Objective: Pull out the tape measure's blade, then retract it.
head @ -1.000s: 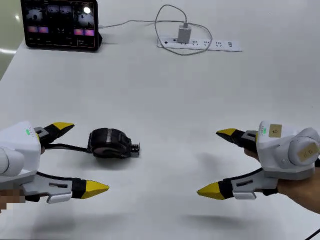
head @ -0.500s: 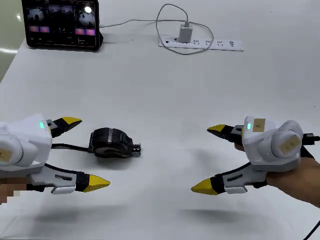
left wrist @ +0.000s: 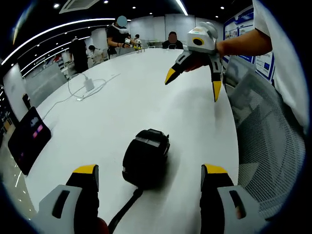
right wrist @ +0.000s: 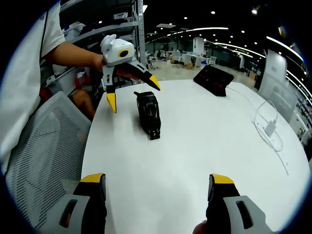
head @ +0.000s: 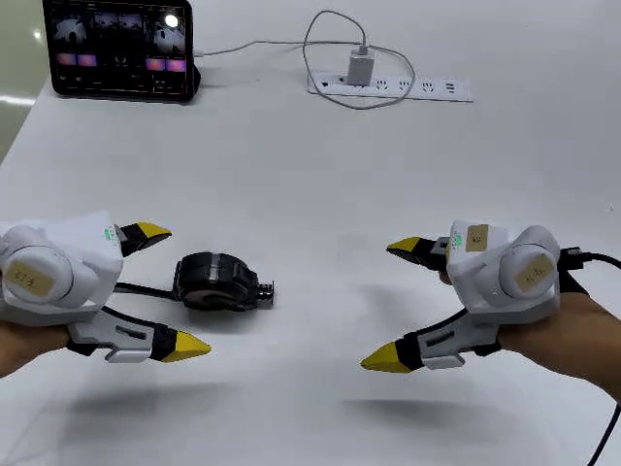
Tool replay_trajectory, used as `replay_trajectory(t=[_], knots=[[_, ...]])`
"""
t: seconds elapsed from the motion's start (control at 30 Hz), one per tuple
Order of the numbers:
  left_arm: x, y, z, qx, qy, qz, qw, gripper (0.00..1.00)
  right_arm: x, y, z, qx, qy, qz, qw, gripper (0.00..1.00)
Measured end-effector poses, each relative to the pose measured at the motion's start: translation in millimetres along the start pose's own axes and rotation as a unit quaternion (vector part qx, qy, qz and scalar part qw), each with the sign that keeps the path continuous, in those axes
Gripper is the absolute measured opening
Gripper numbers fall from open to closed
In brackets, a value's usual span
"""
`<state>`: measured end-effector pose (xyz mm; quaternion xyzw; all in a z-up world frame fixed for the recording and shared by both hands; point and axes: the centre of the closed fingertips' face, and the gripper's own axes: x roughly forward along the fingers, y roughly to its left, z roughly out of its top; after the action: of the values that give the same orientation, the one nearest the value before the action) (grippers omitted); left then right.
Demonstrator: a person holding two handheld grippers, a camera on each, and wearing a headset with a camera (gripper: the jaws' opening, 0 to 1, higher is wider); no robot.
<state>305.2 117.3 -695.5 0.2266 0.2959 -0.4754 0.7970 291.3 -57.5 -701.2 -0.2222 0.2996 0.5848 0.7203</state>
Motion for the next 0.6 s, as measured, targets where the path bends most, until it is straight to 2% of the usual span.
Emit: replay_trajectory(t=[0.3, 0.4, 0.6], knots=[[8.2, 2.5, 1.2, 0.026, 0.016, -0.017, 0.9994, 0.78, 4.6, -1.0, 2.9, -0.005, 0.001, 0.004, 1.0000, 0.83], [9.0, 2.4, 1.5, 0.041, 0.019, -0.023, 0.9987, 0.71, 5.9, -1.2, 3.8, -0.007, 0.001, 0.004, 1.0000, 0.83], [11.3, 5.7, -2.2, 0.045, 0.031, -0.033, 0.9980, 0.63, 6.8, -0.6, 6.3, -0.011, 0.000, 0.004, 0.9999, 0.83]])
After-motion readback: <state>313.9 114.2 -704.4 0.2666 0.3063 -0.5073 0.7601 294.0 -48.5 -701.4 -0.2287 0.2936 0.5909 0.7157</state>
